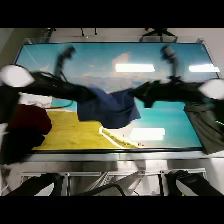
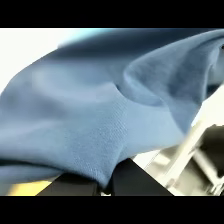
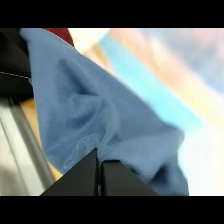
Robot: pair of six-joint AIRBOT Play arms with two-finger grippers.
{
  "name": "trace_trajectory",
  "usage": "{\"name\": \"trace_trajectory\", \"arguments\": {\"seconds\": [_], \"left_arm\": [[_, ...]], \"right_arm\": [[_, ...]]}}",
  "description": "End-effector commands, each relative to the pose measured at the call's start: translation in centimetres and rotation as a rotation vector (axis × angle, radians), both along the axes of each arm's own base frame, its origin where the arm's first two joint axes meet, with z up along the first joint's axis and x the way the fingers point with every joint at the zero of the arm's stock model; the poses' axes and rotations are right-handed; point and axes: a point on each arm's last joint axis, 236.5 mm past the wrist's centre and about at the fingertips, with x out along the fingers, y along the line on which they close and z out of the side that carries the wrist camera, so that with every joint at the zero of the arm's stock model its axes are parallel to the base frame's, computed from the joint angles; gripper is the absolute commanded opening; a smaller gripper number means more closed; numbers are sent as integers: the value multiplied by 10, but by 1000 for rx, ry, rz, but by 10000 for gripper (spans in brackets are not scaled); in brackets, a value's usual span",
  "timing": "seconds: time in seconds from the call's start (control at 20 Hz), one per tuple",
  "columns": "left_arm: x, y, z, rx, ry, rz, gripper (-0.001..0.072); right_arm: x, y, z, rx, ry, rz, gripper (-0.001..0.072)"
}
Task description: Fold the shirts.
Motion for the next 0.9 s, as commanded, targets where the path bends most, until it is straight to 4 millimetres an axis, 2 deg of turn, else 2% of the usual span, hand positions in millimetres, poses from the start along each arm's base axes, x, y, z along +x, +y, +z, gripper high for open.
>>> {"name": "trace_trajectory", "arguments": {"seconds": [0.0,0.1,0.15,0.2,0.25,0.3,0.4,0.45,0.55,0.6,0.7,0.8,0.85], "left_arm": [[-64,3,136,-132,-273,-19,19],[-95,7,184,-201,-376,-19,19],[-104,10,198,-213,-415,-14,20],[-104,14,201,-203,-432,4,19],[-96,17,195,-175,-430,33,19],[-83,19,182,-137,-408,56,20],[-46,13,137,-61,-310,78,19],[-23,8,105,-25,-242,84,19],[23,8,28,66,-77,102,19],[42,13,-16,112,20,115,20],[69,27,-99,181,199,135,19],[86,47,-169,241,317,119,20],[94,56,-196,257,362,120,20]], "right_arm": [[-83,-32,132,24,-422,-55,26],[-117,-49,167,14,-575,-108,26],[-127,-56,174,7,-616,-128,26],[-130,-59,173,-5,-616,-139,26],[-124,-60,164,-18,-569,-149,25],[-113,-58,149,-38,-507,-146,26],[-78,-49,105,-84,-354,-121,26],[-57,-44,78,-108,-269,-110,26],[-15,-35,18,-151,-104,-101,26],[6,-31,-19,-176,-7,-95,26],[47,-24,-95,-221,178,-94,26],[91,-21,-172,-250,315,-141,26],[114,-22,-208,-253,363,-186,27]]}}
